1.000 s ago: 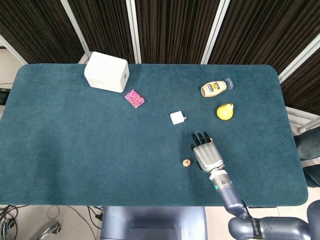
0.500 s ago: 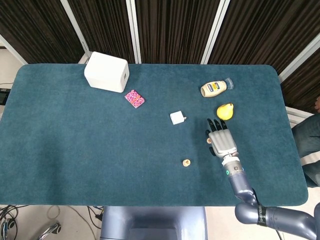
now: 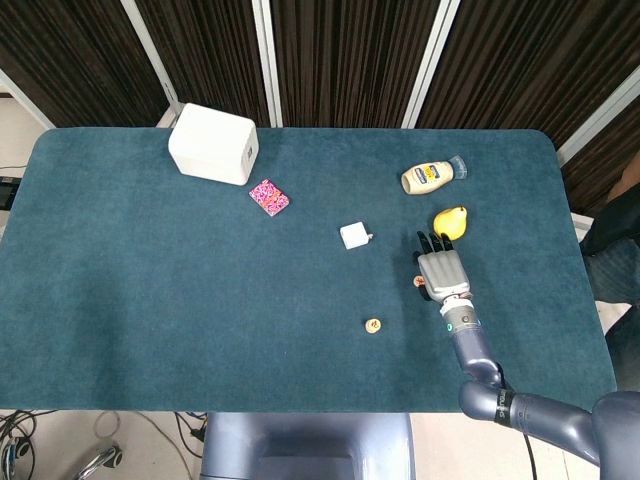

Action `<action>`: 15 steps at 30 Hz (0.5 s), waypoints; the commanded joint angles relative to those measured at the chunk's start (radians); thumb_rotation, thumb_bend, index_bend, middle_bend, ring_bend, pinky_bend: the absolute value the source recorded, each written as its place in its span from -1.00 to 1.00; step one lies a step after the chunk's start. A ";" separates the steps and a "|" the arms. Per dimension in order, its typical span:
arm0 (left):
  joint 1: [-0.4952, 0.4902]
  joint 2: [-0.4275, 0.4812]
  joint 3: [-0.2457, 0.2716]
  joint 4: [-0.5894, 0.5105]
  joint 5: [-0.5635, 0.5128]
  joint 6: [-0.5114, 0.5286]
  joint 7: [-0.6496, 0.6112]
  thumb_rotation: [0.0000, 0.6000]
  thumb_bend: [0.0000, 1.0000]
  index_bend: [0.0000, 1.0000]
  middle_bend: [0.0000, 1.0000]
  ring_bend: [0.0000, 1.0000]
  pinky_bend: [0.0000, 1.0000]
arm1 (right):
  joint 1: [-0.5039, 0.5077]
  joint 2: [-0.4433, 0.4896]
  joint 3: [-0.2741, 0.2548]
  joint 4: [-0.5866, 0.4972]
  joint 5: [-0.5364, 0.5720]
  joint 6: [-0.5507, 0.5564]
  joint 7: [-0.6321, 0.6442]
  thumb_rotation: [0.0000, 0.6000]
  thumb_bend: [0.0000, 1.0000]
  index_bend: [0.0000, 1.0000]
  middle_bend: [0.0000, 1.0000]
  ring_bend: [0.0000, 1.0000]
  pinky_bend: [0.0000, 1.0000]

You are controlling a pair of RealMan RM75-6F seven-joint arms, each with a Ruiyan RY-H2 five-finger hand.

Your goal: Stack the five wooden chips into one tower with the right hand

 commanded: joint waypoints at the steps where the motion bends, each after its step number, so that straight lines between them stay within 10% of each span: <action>1: 0.000 -0.001 0.000 0.000 0.000 0.000 0.001 1.00 -0.81 -1.00 -1.00 -1.00 -0.85 | -0.002 -0.007 -0.003 0.013 0.000 -0.006 0.004 1.00 -0.21 -0.25 -1.00 -1.00 -1.00; 15: -0.002 -0.002 0.000 0.001 -0.002 -0.003 0.005 1.00 -0.81 -1.00 -1.00 -1.00 -0.85 | -0.015 -0.033 -0.009 0.059 -0.008 -0.020 0.019 1.00 -0.21 -0.13 -1.00 -1.00 -1.00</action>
